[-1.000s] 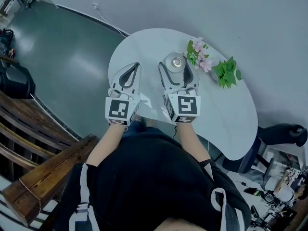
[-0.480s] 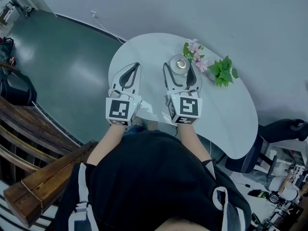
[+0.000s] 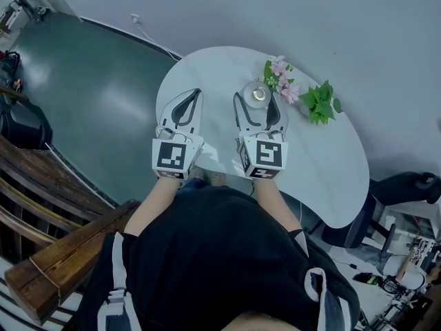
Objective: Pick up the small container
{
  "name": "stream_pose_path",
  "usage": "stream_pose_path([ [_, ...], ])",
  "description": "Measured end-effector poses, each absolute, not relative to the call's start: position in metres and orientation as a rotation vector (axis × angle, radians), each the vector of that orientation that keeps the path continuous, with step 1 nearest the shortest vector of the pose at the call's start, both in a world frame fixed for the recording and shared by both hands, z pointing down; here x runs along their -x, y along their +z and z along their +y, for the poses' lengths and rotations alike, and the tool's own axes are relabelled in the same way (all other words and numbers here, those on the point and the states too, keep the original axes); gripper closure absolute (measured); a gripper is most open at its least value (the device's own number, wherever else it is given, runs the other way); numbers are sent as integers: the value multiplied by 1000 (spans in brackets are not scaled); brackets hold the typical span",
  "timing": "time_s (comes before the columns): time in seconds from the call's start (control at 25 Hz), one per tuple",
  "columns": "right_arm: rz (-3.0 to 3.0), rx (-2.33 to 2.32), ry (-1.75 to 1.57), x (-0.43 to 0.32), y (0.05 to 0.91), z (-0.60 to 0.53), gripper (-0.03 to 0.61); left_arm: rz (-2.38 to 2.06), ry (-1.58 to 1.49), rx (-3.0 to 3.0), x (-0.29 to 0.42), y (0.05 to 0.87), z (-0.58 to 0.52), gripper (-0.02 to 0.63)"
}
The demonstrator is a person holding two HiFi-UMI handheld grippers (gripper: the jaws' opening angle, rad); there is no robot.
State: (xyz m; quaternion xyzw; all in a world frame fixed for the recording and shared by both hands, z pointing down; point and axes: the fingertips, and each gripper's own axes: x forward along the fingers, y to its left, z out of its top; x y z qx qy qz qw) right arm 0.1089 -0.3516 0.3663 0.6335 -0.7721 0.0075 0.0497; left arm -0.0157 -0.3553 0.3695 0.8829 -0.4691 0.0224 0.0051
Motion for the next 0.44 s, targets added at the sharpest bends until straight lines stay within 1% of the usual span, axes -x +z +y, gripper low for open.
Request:
stream_pose_path([
  [0.44,-2339,-1922,29,-107,370,-353,250,-1458,80,-2771,17,372,-355,607],
])
